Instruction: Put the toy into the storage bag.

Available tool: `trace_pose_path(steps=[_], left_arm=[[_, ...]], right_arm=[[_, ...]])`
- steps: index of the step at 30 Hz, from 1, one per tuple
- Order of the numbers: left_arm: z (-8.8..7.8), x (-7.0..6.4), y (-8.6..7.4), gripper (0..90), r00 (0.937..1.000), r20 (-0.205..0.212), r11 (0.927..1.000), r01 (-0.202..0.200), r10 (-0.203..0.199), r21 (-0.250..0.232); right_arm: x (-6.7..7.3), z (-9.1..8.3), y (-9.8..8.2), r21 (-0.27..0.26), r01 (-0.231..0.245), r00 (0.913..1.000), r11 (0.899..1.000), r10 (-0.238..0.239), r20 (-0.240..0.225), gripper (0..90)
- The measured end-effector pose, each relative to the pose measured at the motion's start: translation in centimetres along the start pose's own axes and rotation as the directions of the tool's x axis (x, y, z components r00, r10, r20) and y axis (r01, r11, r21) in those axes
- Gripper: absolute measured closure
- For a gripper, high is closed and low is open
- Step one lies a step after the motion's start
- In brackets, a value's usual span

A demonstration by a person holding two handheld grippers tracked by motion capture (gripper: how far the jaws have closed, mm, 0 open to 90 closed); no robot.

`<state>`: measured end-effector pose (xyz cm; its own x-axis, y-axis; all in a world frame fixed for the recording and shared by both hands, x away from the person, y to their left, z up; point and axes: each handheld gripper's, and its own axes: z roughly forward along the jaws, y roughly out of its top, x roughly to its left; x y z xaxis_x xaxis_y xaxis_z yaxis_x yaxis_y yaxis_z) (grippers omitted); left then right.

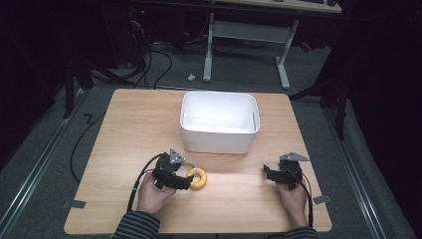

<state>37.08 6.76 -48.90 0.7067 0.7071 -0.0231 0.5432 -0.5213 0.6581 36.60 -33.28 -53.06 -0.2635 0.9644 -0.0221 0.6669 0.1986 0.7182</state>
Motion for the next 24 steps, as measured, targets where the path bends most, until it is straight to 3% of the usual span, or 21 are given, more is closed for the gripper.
trace_pose_path(steps=[9,24], left_arm=[[1.5,-0.5,0.7,24.6,0.9998,0.009,0.9981,-0.016,0.015,0.06],[3.2,-0.4,1.2,36.2,0.9995,0.027,0.9939,0.014,-0.017,0.109]], right_arm=[[0.0,0.0,0.0,0.0,0.0,1.0,1.0,0.0,0.0,26.2],[0.0,0.0,0.0,0.001,-0.007,1.0,1.0,0.007,0.002,26.3]])
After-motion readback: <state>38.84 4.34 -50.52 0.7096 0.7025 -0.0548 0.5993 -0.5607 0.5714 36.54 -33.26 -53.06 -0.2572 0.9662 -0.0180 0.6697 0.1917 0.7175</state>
